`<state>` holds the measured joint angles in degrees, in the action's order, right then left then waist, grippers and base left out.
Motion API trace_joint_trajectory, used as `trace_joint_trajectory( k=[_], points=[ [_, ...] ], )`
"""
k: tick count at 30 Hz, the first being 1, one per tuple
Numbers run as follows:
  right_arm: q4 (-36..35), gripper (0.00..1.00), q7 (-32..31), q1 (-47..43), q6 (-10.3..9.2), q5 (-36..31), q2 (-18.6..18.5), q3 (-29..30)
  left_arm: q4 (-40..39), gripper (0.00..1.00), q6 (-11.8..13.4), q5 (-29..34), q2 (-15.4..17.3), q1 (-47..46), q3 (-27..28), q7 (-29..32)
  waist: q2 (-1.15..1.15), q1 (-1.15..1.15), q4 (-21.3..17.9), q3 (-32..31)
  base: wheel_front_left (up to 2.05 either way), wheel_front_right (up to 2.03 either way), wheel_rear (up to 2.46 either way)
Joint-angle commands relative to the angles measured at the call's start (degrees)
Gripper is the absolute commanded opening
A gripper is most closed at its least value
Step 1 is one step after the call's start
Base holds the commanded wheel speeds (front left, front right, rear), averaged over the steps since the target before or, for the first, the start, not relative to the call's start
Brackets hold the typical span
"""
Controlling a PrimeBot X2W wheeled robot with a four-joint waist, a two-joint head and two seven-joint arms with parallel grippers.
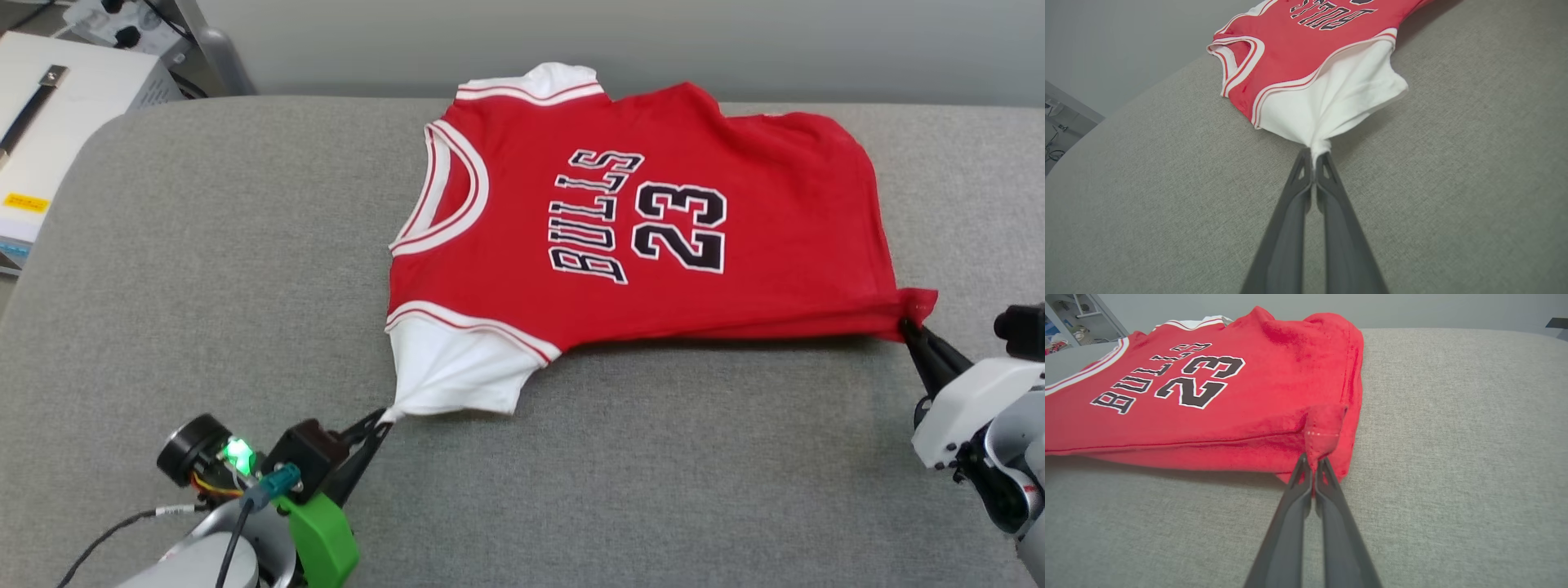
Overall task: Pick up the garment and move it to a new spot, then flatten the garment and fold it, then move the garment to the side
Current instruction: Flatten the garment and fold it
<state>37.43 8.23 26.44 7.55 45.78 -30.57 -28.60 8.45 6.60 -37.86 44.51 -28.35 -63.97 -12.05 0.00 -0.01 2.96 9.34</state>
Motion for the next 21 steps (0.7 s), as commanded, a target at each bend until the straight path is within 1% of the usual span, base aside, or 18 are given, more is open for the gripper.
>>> trace_joint_trajectory(
  k=[1, 6, 9, 13, 14, 21],
  points=[
    [-1.7, 0.0, -0.3, -2.1, -0.06, 1.6, -0.8, -0.4, -1.0, 0.0, 0.9, -0.6, 1.0, 2.1, -0.1, 0.1, 0.0, 0.01, 1.2, -3.2, 0.0, 0.0, 0.0],
    [-8.6, 0.0, -2.1, -8.6, -0.06, 3.5, -5.5, -3.6, -5.1, 0.0, 2.3, -1.8, 3.1, 6.1, -1.2, 0.8, 0.0, 0.01, 2.1, -5.3, 0.0, 0.0, 0.0],
    [-12.0, 0.0, -2.1, -12.1, -0.06, 5.3, -7.4, -3.3, -7.9, 0.0, 3.5, -2.9, 4.0, 9.0, -2.2, 1.7, 0.0, 0.01, 2.5, -6.7, 0.0, 0.0, 0.0],
    [-15.5, 0.0, -1.1, -16.4, -0.06, 5.6, -9.3, -2.1, -11.4, 0.0, 4.8, -4.5, 4.7, 12.6, -3.4, 2.5, 0.0, 0.01, 3.0, -8.1, 0.0, 0.0, 0.0],
    [-16.3, 0.0, -0.9, -17.5, -0.06, 5.4, -9.6, -1.8, -12.2, 0.0, 4.9, -4.9, 4.8, 13.3, -3.6, 2.6, 0.0, 0.01, 3.1, -8.3, 0.0, 0.0, 0.0],
    [-22.1, 0.0, -0.1, -27.1, -0.06, 4.6, -12.0, 0.6, -17.1, 0.0, 3.5, -5.6, 5.5, 16.1, -5.8, 4.1, 0.0, 0.01, 4.0, -9.7, 0.0, 0.0, 0.0]
  ],
)
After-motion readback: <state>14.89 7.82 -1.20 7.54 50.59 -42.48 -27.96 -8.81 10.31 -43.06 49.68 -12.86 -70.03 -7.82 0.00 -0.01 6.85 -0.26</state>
